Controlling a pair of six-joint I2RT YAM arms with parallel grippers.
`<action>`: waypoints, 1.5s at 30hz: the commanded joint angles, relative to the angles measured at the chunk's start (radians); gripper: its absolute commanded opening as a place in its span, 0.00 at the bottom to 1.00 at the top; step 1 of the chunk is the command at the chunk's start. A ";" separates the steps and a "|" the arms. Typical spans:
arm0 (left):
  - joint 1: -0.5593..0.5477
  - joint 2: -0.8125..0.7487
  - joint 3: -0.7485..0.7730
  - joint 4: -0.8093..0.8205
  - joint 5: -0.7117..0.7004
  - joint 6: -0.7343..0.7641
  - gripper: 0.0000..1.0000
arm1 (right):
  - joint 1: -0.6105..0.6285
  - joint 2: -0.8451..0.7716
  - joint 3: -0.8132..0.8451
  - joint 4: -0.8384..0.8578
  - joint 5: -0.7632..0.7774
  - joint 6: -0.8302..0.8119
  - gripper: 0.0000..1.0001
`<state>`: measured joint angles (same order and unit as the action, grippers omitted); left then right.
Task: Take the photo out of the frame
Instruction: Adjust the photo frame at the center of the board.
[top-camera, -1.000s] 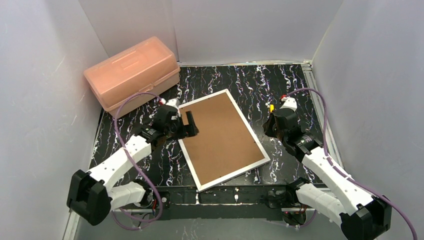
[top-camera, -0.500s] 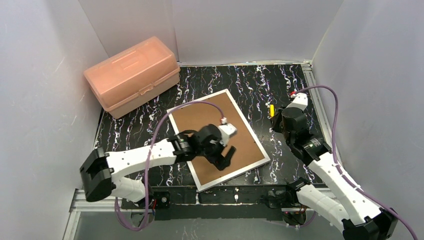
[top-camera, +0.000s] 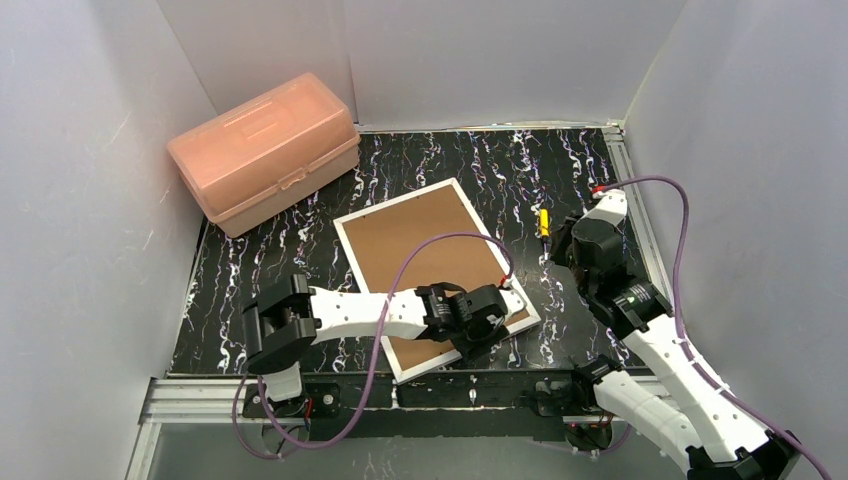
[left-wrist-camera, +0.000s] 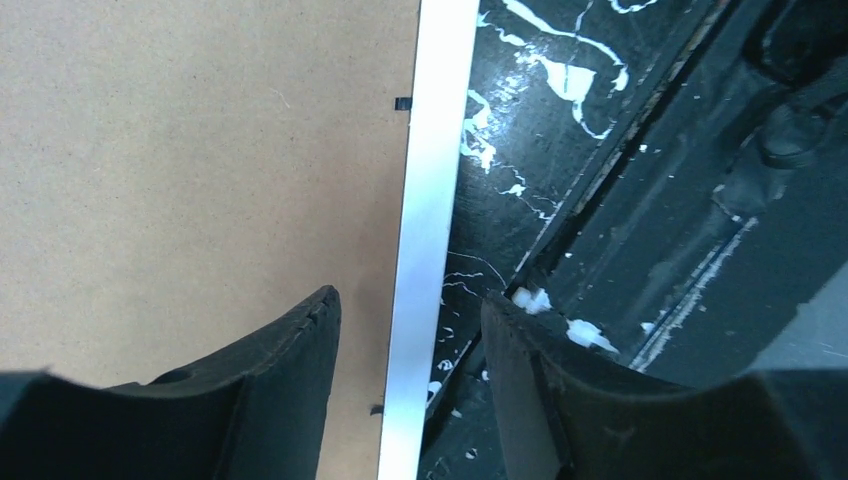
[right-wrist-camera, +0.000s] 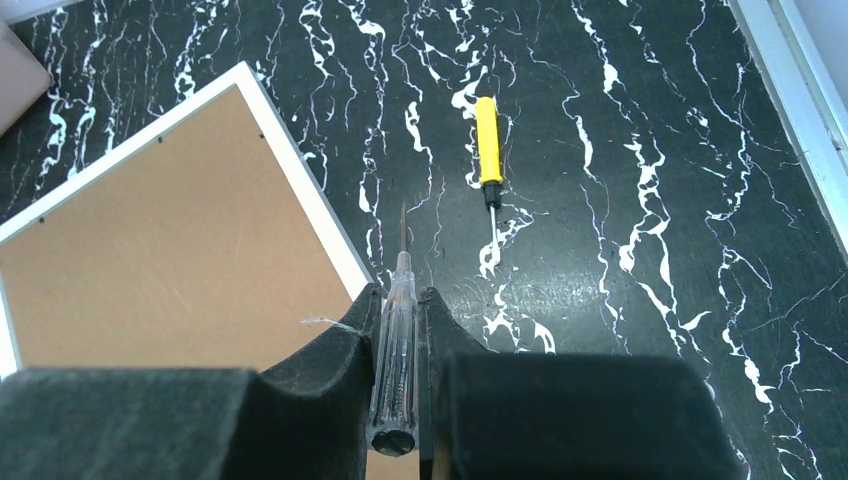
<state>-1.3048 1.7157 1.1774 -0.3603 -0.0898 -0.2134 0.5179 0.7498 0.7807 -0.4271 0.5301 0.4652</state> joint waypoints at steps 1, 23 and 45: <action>-0.004 0.032 0.050 -0.042 -0.058 0.010 0.50 | -0.003 -0.045 0.002 0.002 0.049 0.017 0.01; -0.024 0.297 0.271 -0.092 -0.095 -0.096 0.13 | -0.002 -0.100 0.039 -0.005 0.151 0.012 0.01; 0.164 0.487 0.529 -0.148 -0.196 -0.170 0.12 | -0.002 -0.244 0.043 -0.049 0.348 0.052 0.01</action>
<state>-1.2316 2.1288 1.6474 -0.4366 -0.2661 -0.3439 0.5175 0.5190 0.7837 -0.4763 0.8185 0.4992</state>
